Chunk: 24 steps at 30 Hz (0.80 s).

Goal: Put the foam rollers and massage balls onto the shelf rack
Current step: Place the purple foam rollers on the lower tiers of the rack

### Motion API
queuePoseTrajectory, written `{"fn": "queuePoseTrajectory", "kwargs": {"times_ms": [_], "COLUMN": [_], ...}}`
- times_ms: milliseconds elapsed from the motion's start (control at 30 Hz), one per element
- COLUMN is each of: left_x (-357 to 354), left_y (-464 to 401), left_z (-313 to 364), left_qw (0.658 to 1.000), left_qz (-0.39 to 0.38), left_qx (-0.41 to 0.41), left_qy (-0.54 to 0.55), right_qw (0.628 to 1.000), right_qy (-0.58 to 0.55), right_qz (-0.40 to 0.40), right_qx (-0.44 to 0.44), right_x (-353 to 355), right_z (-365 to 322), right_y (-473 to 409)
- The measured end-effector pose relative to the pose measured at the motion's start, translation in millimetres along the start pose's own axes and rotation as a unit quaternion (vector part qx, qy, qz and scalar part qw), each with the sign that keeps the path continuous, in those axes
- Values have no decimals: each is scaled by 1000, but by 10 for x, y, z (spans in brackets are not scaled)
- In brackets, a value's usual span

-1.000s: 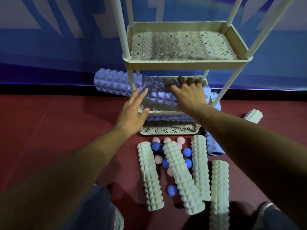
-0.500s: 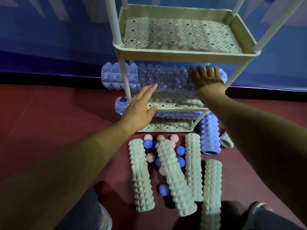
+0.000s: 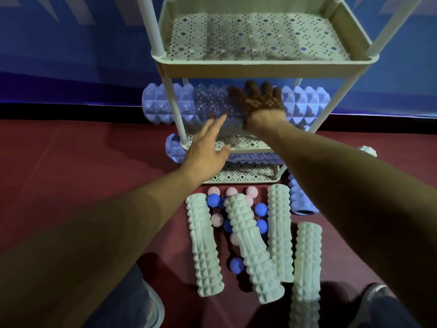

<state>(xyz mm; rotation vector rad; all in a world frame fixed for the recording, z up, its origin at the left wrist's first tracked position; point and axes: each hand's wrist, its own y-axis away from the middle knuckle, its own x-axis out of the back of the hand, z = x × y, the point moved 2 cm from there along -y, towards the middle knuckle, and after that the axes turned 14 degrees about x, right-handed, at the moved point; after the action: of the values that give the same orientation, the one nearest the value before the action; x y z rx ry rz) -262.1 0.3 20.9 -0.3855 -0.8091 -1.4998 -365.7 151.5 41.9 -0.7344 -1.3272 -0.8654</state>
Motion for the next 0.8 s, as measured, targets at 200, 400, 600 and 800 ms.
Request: {"fn": "queuePoseTrajectory", "kwargs": {"times_ms": [200,400,600,800], "left_x": [8,-120,-211,-614], "left_y": [93,196,382,983], "left_z": [113,172,50,-368], "left_qw": [1000,999,997,991], "left_qz": [-2,-19,4,28], "left_qx": [4,4,1,53], "left_qy": [-2,49,80,122], "right_qw": [999,999,985,969], "right_qy": [42,18,-49,-234], "right_qz": [26,9,162,80], "right_qx": [-15,-32,-13,-28], "right_x": [-11,-250,-301,-861], "right_z": [333,223,-220,-749], "right_y": [408,458,961,1939]}}
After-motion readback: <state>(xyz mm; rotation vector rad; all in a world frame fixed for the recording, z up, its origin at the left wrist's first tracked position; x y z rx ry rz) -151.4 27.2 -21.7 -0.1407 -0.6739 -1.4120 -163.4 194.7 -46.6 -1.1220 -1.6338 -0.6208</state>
